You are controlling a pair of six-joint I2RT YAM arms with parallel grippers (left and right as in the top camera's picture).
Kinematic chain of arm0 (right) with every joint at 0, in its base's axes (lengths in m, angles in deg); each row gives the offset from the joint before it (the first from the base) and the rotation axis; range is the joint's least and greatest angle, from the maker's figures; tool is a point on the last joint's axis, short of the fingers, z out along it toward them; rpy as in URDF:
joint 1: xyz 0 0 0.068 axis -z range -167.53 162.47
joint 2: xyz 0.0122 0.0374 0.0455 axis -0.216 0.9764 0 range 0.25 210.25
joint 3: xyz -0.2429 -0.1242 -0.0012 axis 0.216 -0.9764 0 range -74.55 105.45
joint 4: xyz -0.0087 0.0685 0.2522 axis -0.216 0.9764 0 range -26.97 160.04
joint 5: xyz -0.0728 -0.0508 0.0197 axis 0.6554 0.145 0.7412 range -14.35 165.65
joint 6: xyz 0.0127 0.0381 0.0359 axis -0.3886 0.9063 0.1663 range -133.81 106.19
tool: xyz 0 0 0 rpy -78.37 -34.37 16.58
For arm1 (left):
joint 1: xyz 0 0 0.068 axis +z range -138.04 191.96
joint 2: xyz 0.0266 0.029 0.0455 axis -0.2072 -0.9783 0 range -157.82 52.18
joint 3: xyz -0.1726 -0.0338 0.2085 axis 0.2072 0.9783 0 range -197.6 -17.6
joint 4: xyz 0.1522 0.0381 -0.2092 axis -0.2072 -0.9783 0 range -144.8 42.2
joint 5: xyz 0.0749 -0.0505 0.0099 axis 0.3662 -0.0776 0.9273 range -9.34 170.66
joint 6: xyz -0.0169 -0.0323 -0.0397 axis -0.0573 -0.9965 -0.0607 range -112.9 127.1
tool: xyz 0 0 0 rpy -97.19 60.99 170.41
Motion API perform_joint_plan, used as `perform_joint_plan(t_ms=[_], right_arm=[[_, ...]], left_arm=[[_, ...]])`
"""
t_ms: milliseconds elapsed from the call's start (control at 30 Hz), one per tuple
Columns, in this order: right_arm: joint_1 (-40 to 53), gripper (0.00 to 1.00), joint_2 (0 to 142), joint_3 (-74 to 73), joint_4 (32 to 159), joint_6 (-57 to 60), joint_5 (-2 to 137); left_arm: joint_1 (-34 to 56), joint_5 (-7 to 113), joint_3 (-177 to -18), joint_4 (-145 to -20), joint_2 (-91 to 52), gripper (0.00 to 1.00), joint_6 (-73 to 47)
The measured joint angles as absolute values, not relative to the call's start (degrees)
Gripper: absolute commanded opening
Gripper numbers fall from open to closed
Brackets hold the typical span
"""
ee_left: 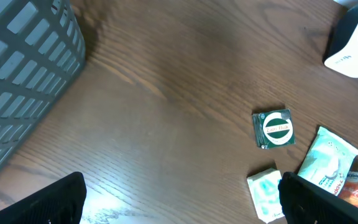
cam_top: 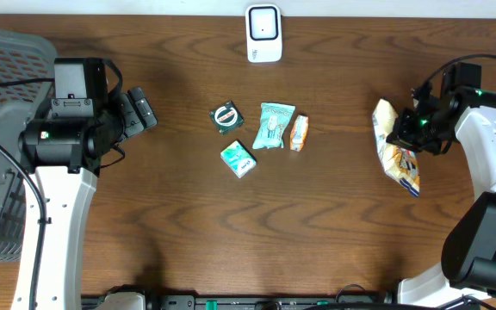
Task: Scan the item barcode
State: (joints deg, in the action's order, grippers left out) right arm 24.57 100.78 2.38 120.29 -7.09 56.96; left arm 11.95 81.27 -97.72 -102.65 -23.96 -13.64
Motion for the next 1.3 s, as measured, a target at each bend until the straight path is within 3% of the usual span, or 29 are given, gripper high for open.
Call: perform_joint_plan(t_ms=[367, 600, 800, 967, 1200, 1300], right_arm=[[20.11, 0.01, 100.78, 2.38, 120.57, -12.38, 22.31], [14.04, 0.01, 100.69, -2.83, 114.91, -12.53, 8.06], [9.77, 0.01, 100.67, -15.39, 97.93, -4.59, 3.36], [9.91, 0.02, 100.69, -21.60, 95.00, 1.61, 12.59], [14.17, 0.39, 100.69, -13.47, 108.18, -0.55, 31.62], [15.94, 0.70, 100.67, -5.76, 117.38, -3.94, 37.74]], left_arm=[[11.95, 81.27, -97.72, -102.65, -23.96, 0.98, -13.66], [11.95, 81.29, -97.72, -102.65, -23.96, 0.98, -13.64], [11.95, 81.27, -97.72, -102.65, -23.96, 0.98, -13.64], [11.95, 81.29, -97.72, -102.67, -23.96, 0.98, -13.64], [11.95, 81.27, -97.72, -102.69, -23.96, 0.98, -13.66], [11.95, 81.27, -97.72, -102.69, -23.96, 0.98, -13.64]])
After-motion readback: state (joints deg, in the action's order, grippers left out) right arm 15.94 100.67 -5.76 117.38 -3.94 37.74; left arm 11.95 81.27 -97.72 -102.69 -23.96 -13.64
